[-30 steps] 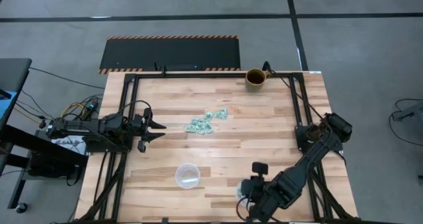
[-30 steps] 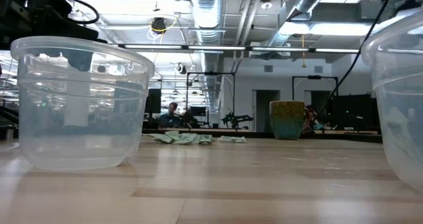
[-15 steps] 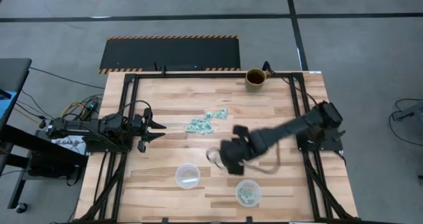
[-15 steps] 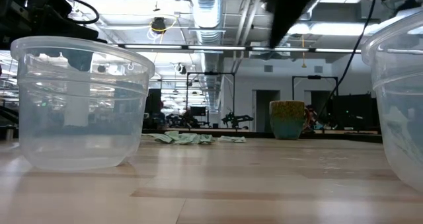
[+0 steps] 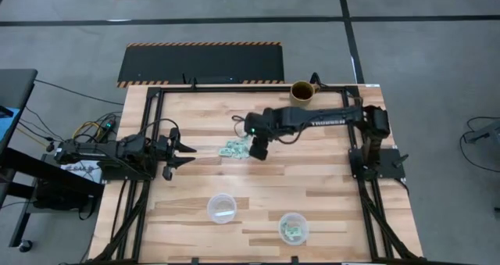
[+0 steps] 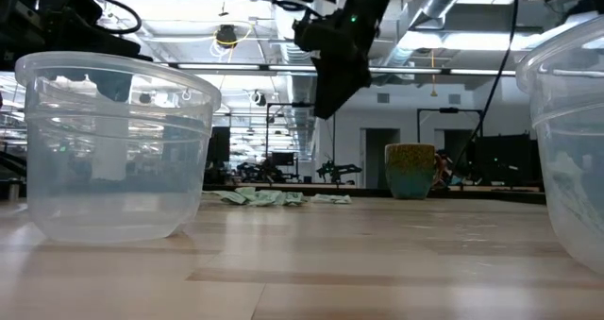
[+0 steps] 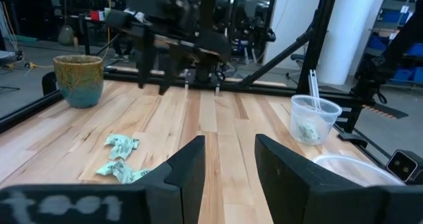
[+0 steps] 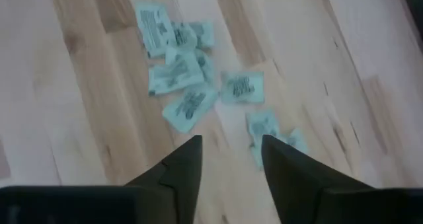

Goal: Pick and place items into bin
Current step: Put the stevia packet into the right transparent bin

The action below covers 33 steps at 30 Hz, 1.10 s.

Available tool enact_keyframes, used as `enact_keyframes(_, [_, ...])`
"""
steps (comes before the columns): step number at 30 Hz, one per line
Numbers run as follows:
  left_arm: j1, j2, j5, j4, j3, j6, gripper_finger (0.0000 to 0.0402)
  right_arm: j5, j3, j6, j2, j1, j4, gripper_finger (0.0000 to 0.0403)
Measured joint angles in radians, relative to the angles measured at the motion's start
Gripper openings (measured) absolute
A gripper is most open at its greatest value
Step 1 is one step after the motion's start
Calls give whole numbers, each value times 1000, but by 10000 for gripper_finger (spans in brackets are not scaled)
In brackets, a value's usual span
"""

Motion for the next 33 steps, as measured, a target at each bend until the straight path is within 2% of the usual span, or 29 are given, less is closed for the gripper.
enact_keyframes(5, [0, -1, 0, 0, 0, 0, 121, -43, 3, -23, 24, -56, 37, 191])
enact_keyframes(9, [0, -1, 0, 0, 0, 0, 121, -64, -2, -37, 90, -69, 41, 200])
enact_keyframes(22, [0, -1, 0, 0, 0, 0, 121, -59, 0, -149, 242, -92, 25, 172])
enact_keyframes(33, [0, -1, 0, 0, 0, 0, 121, -61, 0, -193, 281, -100, 44, 164])
